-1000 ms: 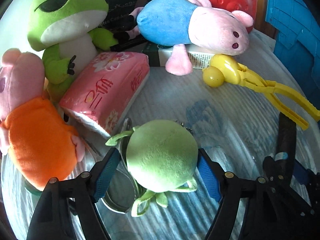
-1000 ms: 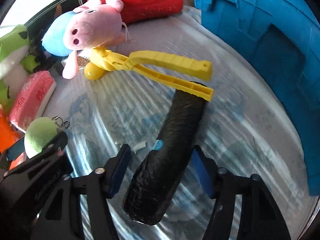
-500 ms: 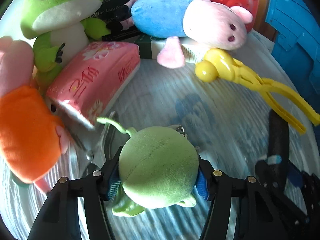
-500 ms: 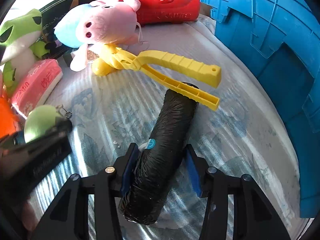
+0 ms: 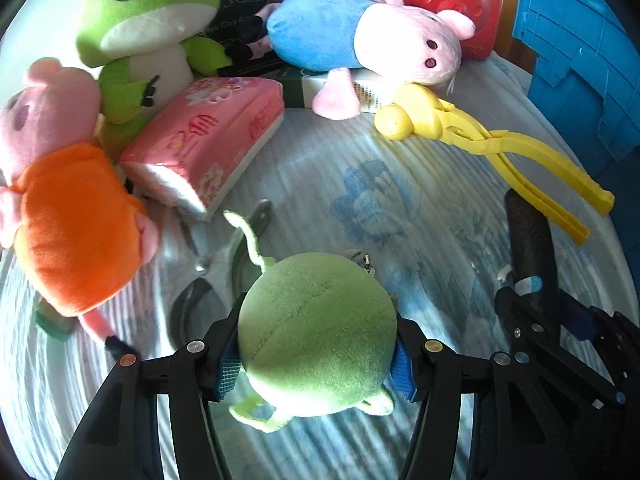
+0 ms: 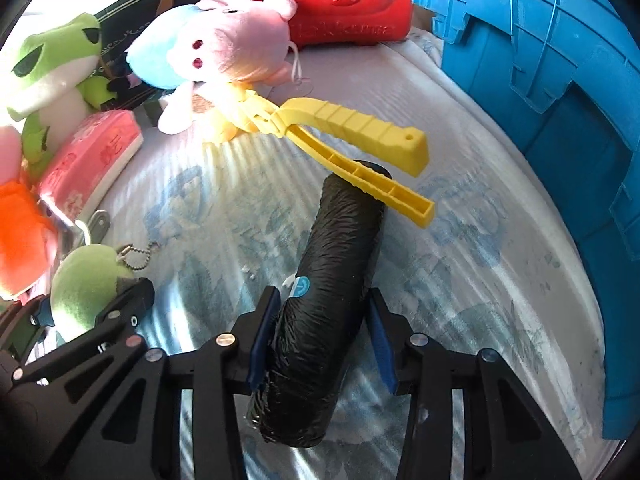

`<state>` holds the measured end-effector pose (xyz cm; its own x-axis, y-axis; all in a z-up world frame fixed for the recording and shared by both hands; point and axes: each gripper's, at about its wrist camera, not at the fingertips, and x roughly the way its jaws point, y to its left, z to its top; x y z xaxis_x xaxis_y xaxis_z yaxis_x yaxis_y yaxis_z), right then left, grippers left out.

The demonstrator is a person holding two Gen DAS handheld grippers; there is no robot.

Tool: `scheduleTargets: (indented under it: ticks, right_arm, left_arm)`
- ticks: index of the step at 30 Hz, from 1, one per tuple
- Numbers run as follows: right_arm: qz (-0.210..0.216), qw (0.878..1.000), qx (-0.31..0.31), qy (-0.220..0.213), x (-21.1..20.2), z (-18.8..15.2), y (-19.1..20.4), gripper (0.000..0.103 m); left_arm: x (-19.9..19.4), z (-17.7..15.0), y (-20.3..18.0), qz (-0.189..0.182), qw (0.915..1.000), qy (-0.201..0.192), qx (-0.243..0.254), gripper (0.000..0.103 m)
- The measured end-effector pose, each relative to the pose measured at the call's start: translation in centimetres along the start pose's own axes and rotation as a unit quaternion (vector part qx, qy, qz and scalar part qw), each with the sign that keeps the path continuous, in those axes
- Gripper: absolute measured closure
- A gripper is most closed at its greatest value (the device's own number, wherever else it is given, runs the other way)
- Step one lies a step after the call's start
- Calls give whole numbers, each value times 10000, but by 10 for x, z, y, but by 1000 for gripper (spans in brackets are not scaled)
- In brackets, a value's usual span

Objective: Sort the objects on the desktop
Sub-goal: 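Grasp the green plush ball with the left tool while the right tool grasps the black roll, then lift and carry the green plush and black roll toward the blue bin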

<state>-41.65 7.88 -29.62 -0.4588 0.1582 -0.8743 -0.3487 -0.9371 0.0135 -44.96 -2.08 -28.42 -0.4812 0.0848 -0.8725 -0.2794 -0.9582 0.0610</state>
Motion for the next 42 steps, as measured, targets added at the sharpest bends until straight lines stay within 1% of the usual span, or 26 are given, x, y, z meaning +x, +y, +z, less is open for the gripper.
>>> scheduleTargets:
  ticks: [4, 6, 7, 9, 10, 13, 14, 16, 20, 24, 30, 31, 34, 38, 42]
  right_arm:
    - [163, 9998, -142, -28, -18, -9, 5, 64]
    - [238, 9995, -199, -80, -31, -14, 7, 67]
    - [269, 9993, -237, -111, -37, -16, 8, 68]
    - [344, 9989, -291, -154, -51, -16, 7, 69]
    - [381, 9986, -315, -171, -56, -14, 4, 69]
    - [487, 9980, -380, -155, -74, -28, -1, 69]
    - [506, 9978, -411, -83, -77, -33, -2, 69]
    - [525, 9974, -481, 120, -78, -46, -6, 69]
    - [445, 9952, -666, 555, -65, -70, -13, 69]
    - [400, 9940, -710, 733, -55, -80, -16, 69]
    - [407, 9950, -731, 542, -49, -68, -11, 68]
    - [399, 9949, -758, 528, -46, -68, -10, 68]
    - [328, 9948, -880, 380, -42, -70, -9, 69]
    - [402, 9949, -906, 209, -54, -69, -9, 69]
    - [491, 9942, -949, -113, -84, -65, -6, 69]
  left_arm:
    - [-27, -12, 6, 89, 9999, -24, -93, 44]
    - [-42, -25, 8, 114, 9998, -42, -165, 44]
    - [-50, -27, 16, 109, 9997, -63, -193, 44]
    - [-46, -30, 21, 99, 9997, -117, -205, 44]
    - [-52, -31, 20, 107, 9996, -154, -196, 44]
    - [-71, -39, 21, 127, 9996, -201, -175, 44]
    - [-77, -43, 22, 133, 9996, -205, -169, 44]
    - [-77, -56, 21, 152, 9997, -132, -146, 44]
    - [-72, -78, 17, 121, 9998, 100, -138, 44]
    - [-63, -88, 11, 148, 9996, 239, -99, 44]
    - [-43, -87, 4, 215, 9992, 334, -64, 43]
    - [-40, -88, 2, 296, 9991, 313, -37, 43]
    - [-40, -87, 1, 313, 9992, 242, -32, 43]
    - [-56, -84, 4, 277, 9996, 91, -57, 43]
    - [-90, -78, 12, 254, 9993, -245, -148, 43]
